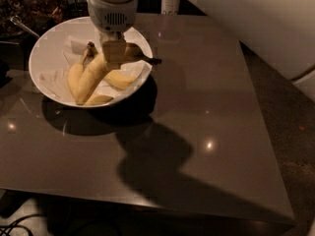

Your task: Pick banana from white bowl

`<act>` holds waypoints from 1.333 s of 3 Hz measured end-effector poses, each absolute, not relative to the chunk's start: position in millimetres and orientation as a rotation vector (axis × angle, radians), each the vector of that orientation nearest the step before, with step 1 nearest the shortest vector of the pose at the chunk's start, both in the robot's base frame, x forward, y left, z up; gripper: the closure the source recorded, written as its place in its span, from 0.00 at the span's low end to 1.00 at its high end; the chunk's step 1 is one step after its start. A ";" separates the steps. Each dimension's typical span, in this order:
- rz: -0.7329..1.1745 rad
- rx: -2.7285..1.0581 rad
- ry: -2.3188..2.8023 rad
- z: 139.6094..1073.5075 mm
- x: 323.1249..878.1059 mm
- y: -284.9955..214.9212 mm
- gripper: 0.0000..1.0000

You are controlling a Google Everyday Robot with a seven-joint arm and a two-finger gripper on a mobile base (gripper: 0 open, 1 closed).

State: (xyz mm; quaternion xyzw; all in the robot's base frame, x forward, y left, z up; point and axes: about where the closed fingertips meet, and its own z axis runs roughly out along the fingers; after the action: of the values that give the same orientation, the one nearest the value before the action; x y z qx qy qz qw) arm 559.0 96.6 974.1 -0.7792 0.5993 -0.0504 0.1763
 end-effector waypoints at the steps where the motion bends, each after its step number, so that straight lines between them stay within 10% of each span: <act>1: -0.102 -2.167 1.658 986.6 535.1 97.6 1.00; 4: -0.073 -2.097 1.589 1022.0 489.1 101.9 1.00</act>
Offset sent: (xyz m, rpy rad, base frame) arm -0.0682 0.0029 0.0403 0.1547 -0.0498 0.0088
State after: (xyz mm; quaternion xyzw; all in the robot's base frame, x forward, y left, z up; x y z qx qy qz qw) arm 489.1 101.9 1022.0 -0.7710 0.5842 -0.0269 0.2520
